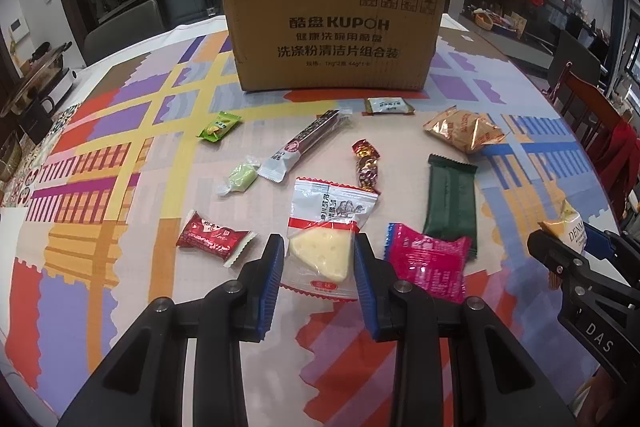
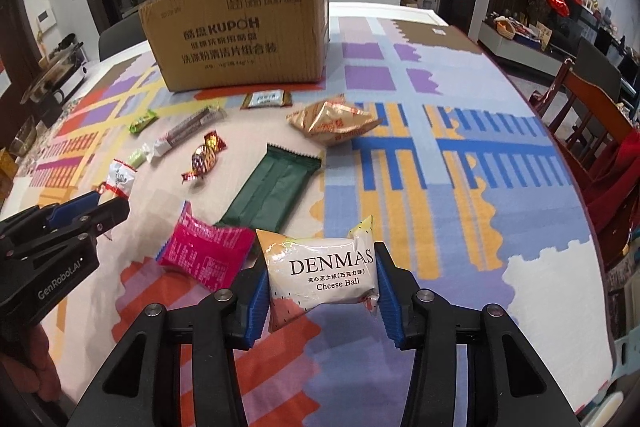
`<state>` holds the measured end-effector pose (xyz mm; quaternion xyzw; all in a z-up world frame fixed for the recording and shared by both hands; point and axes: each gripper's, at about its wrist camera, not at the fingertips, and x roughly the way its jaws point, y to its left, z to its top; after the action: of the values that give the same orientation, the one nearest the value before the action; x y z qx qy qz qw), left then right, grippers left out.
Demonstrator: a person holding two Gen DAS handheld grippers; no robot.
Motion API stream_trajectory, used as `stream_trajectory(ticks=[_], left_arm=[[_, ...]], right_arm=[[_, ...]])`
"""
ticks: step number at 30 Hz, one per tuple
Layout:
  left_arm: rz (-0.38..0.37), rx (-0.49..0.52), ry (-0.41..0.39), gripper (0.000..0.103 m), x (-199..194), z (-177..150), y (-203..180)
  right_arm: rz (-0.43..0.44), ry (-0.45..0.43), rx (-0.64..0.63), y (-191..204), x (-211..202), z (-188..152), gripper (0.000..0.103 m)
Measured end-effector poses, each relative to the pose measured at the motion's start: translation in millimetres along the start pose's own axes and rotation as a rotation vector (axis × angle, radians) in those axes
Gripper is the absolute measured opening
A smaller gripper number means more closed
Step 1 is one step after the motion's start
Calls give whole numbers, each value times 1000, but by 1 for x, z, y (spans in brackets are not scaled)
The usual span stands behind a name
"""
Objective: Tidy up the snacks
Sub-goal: 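Close left tool on white cheese packet while right tool closes on DENMAS packet, then carry both held packets up and over the open cardboard box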
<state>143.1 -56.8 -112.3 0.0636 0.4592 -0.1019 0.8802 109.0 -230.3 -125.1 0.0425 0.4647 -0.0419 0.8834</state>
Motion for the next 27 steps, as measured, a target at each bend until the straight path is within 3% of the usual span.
stream_trajectory(ticks=[27], left_arm=[[19, -11, -106, 35, -52, 57, 11]], right_arm=[[38, -153, -57, 15, -49, 71, 48]])
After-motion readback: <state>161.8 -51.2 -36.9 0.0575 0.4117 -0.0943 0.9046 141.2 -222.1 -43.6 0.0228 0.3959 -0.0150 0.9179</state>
